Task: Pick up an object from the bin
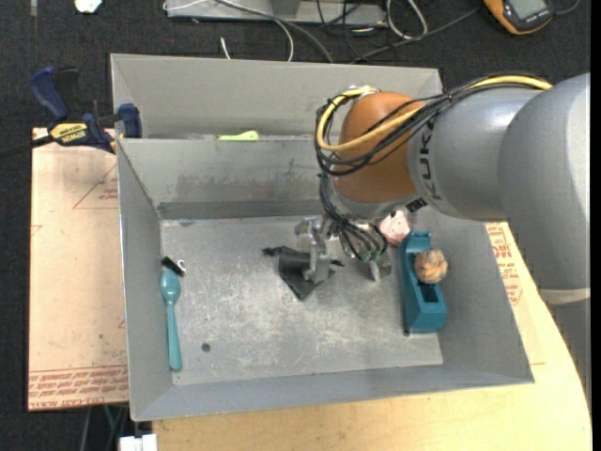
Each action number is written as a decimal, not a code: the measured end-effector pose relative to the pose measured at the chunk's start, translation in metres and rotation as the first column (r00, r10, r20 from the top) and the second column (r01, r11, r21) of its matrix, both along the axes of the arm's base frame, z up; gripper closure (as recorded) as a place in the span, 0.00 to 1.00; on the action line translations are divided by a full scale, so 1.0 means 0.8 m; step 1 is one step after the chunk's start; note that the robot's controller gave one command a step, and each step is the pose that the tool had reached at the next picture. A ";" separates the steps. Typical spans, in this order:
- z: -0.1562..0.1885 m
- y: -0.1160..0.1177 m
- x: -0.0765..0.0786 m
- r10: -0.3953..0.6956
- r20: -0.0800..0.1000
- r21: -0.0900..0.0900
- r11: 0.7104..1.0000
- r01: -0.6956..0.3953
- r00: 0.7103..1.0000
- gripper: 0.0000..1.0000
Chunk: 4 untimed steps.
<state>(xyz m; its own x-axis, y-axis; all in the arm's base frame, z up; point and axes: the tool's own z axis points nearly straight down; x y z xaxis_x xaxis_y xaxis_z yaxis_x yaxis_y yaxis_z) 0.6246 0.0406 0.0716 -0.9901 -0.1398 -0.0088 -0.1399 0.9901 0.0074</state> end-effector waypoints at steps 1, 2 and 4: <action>0.000 0.000 0.000 0.000 0.000 0.000 1.000 0.000 1.000 1.00; 0.001 0.005 -0.030 0.258 0.013 -0.004 0.966 -0.258 0.966 1.00; 0.079 0.012 -0.059 0.483 0.006 -0.004 0.876 -0.483 0.876 1.00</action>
Offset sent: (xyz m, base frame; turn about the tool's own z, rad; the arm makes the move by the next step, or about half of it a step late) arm -0.0603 0.0067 -0.0016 -0.5889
